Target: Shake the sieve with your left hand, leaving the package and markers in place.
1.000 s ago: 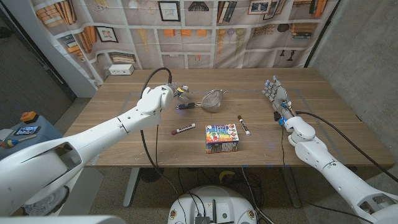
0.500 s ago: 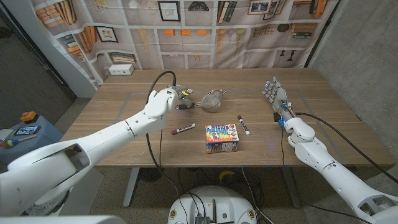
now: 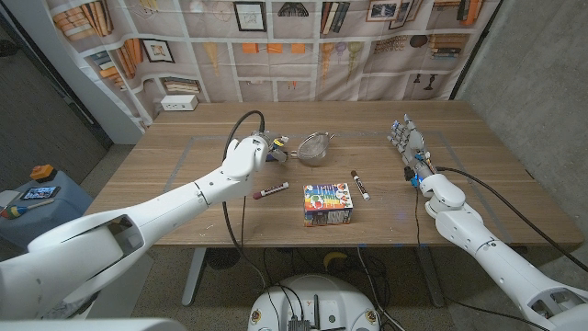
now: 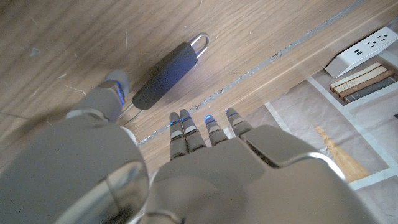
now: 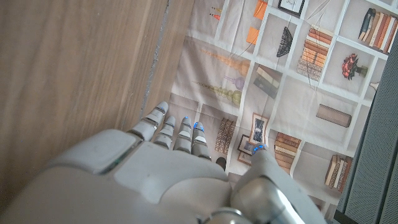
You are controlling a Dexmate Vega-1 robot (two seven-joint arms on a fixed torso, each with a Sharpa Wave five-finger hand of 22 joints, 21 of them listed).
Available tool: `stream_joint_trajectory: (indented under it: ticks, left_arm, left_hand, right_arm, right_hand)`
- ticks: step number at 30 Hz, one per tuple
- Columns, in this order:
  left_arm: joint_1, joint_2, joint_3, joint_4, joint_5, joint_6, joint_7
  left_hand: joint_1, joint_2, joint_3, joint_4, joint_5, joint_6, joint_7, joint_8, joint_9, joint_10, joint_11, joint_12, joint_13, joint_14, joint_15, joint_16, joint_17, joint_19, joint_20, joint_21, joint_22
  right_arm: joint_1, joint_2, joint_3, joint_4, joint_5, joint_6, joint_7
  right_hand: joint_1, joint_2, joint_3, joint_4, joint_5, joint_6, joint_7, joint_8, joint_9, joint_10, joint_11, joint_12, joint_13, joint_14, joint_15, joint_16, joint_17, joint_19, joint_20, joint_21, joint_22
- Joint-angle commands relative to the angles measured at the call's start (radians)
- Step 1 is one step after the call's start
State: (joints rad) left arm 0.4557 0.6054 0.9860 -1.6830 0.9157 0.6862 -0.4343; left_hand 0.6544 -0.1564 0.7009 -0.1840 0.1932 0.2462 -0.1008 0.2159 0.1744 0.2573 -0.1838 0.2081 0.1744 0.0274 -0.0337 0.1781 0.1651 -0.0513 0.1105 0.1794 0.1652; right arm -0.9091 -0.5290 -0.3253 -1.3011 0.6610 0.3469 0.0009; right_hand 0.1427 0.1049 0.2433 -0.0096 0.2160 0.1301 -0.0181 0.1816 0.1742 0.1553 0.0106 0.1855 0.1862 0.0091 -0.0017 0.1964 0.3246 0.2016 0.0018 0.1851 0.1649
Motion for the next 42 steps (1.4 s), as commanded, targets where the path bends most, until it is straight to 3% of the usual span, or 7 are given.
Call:
stream_joint_trajectory:
  ticks: [1, 12, 18, 31, 42]
  left_arm:
    - [-0.009, -0.035, 0.021, 0.044, -0.012, 0.015, 0.042]
    - [-0.017, -0.044, 0.034, 0.07, -0.027, 0.022, 0.081]
    - [-0.02, -0.051, 0.037, 0.083, -0.039, 0.025, 0.107]
    - [-0.019, -0.047, 0.038, 0.084, -0.069, 0.041, 0.141]
    - [-0.021, -0.052, 0.04, 0.1, -0.099, 0.034, 0.182]
  left_hand:
    - [0.016, -0.001, -0.006, 0.001, 0.004, 0.015, 0.003, 0.004, 0.003, 0.02, 0.002, 0.01, 0.004, 0.012, -0.024, 0.01, 0.003, 0.002, -0.008, 0.005, 0.002]
    - [0.042, 0.008, -0.021, 0.002, 0.005, 0.081, -0.003, 0.017, 0.003, 0.082, -0.018, 0.017, 0.004, 0.05, -0.034, 0.014, 0.002, 0.03, -0.021, 0.01, 0.002]
    - [0.057, 0.011, -0.031, 0.002, 0.005, 0.112, -0.02, 0.021, 0.004, 0.119, -0.027, 0.019, 0.005, 0.073, -0.047, 0.015, 0.002, 0.043, -0.027, 0.01, 0.001]
    - [0.11, 0.018, -0.075, 0.005, 0.001, 0.275, -0.018, 0.044, 0.003, 0.292, -0.03, 0.023, 0.003, 0.17, -0.08, 0.019, 0.001, 0.111, -0.051, 0.013, 0.001]
    - [0.147, 0.028, -0.1, 0.005, 0.0, 0.372, -0.048, 0.048, 0.003, 0.38, -0.034, 0.014, 0.003, 0.229, -0.098, 0.019, 0.0, 0.164, -0.065, 0.017, 0.002]
  right_arm:
    - [0.001, -0.002, 0.001, 0.003, 0.004, -0.005, 0.004]
    - [0.001, -0.001, 0.001, 0.006, 0.008, -0.006, 0.007]
    - [0.001, 0.001, 0.001, 0.005, 0.007, -0.006, 0.004]
    - [-0.011, -0.001, 0.002, -0.012, 0.002, -0.008, -0.014]
    - [-0.01, 0.004, 0.002, -0.013, -0.001, -0.008, -0.023]
  right_hand:
    - [0.0, 0.005, 0.009, 0.001, 0.003, 0.004, -0.005, 0.005, 0.002, 0.002, -0.003, 0.007, 0.003, 0.0, 0.002, 0.006, 0.001, 0.006, -0.002, 0.004, 0.004]
    - [-0.002, 0.006, 0.012, 0.0, 0.002, 0.005, -0.005, 0.005, 0.002, 0.002, -0.003, 0.007, 0.003, 0.002, 0.004, 0.008, -0.002, 0.009, 0.001, 0.005, 0.004]
    - [-0.002, 0.007, 0.013, -0.001, 0.002, 0.006, -0.006, 0.005, 0.002, 0.003, -0.003, 0.008, 0.003, 0.001, 0.004, 0.008, -0.004, 0.01, 0.002, 0.006, 0.004]
    - [-0.002, 0.008, 0.016, -0.002, 0.002, 0.009, -0.008, 0.007, 0.002, 0.005, -0.005, 0.009, 0.003, 0.003, 0.002, 0.009, -0.007, 0.011, 0.004, 0.006, 0.004]
    - [-0.002, 0.01, 0.019, -0.004, 0.002, 0.015, -0.009, 0.008, 0.002, 0.007, -0.004, 0.009, 0.003, 0.005, 0.001, 0.01, -0.011, 0.015, 0.013, 0.007, 0.004]
